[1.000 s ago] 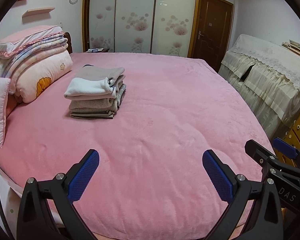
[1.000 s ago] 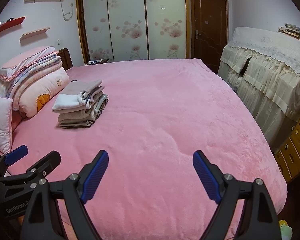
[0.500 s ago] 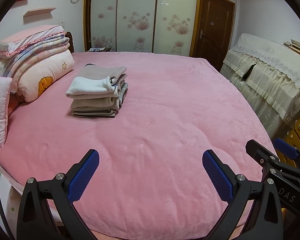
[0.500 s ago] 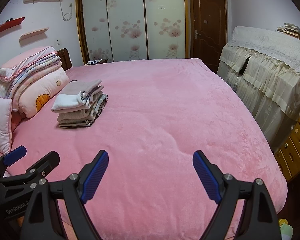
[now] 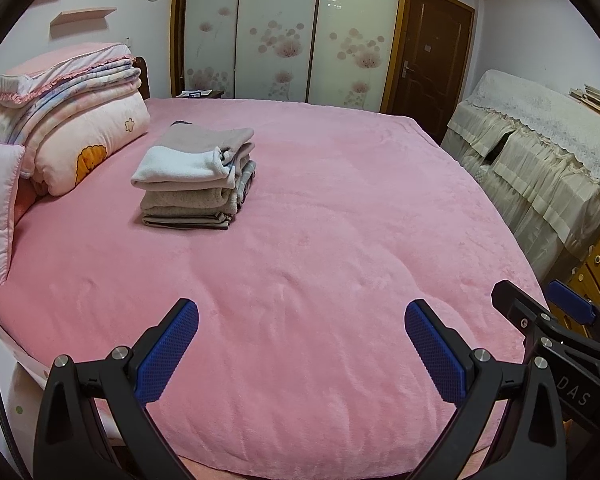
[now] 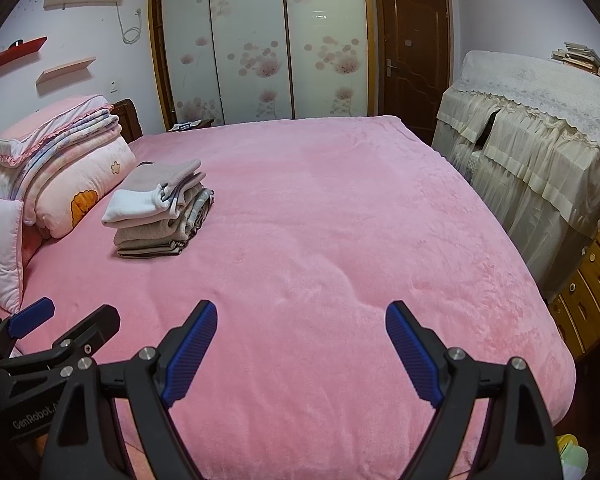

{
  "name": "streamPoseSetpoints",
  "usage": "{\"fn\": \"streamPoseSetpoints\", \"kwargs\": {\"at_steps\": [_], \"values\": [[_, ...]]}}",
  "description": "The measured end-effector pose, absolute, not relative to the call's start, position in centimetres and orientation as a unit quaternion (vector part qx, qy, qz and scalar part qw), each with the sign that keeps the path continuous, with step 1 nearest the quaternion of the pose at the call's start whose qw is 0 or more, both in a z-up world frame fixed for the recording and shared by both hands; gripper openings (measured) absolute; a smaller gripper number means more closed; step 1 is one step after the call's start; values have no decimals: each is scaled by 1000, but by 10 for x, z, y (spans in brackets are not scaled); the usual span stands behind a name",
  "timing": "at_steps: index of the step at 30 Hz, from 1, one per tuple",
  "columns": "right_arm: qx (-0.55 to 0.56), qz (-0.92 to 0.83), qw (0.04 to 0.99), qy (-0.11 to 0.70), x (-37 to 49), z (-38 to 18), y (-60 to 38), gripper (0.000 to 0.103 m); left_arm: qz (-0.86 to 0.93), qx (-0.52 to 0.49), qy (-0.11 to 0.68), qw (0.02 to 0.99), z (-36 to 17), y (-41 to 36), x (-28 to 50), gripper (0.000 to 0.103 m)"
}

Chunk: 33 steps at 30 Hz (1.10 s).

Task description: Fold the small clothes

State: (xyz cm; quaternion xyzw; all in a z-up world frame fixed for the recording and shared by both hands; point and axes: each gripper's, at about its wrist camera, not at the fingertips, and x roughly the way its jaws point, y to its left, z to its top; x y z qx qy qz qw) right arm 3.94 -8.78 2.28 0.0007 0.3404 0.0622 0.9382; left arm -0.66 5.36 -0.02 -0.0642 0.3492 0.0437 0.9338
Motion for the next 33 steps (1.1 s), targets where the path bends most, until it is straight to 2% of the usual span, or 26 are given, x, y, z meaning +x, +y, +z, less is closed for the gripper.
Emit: {"fn": "streamPoseSetpoints", "kwargs": {"at_steps": [33], "values": [[2,60,938,342,37,19,-91,87,48,-52,359,931,-3,49,-6,103]]}}
